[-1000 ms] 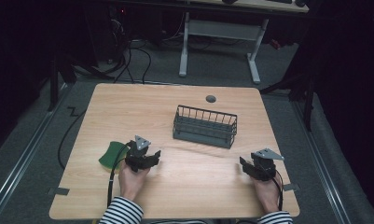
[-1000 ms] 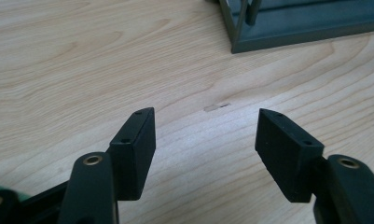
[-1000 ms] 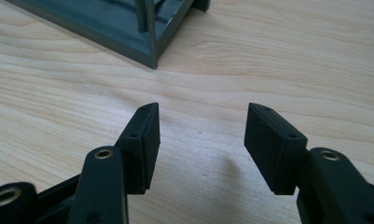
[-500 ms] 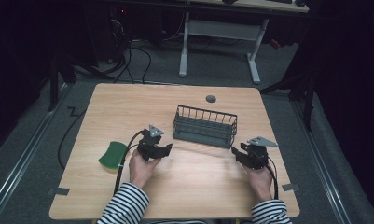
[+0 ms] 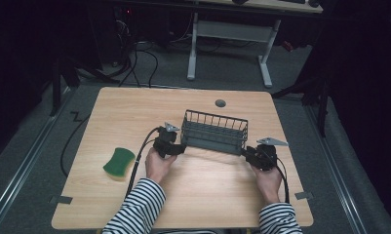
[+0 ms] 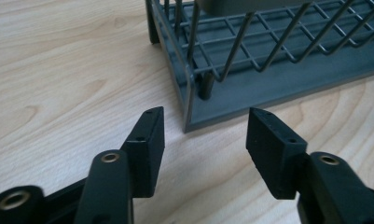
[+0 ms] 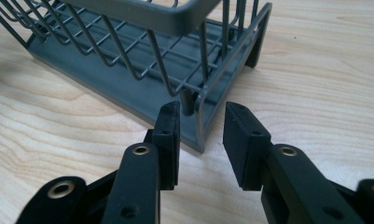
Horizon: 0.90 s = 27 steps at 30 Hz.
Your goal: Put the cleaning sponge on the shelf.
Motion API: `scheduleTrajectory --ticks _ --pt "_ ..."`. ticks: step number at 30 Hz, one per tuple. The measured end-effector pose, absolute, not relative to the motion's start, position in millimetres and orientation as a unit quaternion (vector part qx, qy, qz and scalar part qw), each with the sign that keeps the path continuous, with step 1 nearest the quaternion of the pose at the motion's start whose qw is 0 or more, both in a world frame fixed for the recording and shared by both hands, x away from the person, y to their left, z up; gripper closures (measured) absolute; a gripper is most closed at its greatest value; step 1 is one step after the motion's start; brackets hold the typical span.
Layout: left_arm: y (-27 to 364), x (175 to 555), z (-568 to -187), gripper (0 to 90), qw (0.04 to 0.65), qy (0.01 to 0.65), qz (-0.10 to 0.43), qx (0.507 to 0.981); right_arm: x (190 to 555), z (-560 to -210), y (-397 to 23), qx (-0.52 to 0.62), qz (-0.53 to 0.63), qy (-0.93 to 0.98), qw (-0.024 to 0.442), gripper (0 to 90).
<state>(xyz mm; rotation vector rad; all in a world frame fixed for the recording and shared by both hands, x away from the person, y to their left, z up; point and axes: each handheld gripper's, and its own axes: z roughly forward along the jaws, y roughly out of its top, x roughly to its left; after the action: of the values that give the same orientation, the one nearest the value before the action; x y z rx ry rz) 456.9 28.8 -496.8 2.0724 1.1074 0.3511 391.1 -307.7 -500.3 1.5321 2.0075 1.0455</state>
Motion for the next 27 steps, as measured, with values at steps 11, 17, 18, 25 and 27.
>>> scheduleTrajectory --ticks 11,17,18,25,27 --pt "20.9 467.6 -508.0 64.7 0.375 0.44 0.144 0.803 397.7 -509.4 -301.2 0.55 0.368 0.724 0.194 76.7" --pt "21.6 469.5 -509.3 73.0 0.379 0.439 0.139 0.803 399.6 -511.7 -300.6 0.552 0.362 0.725 0.198 81.4" --pt "22.3 470.0 -509.4 75.7 0.379 0.441 0.137 0.802 399.7 -512.2 -300.4 0.554 0.36 0.724 0.197 82.6" --pt "24.8 470.4 -510.5 83.6 0.362 0.439 0.141 0.81 399.9 -512.7 -300.1 0.551 0.356 0.727 0.201 84.2" --pt "26.1 469.2 -509.7 85.7 0.356 0.436 0.142 0.814 399.6 -512.5 -299.3 0.551 0.355 0.728 0.2 84.3"
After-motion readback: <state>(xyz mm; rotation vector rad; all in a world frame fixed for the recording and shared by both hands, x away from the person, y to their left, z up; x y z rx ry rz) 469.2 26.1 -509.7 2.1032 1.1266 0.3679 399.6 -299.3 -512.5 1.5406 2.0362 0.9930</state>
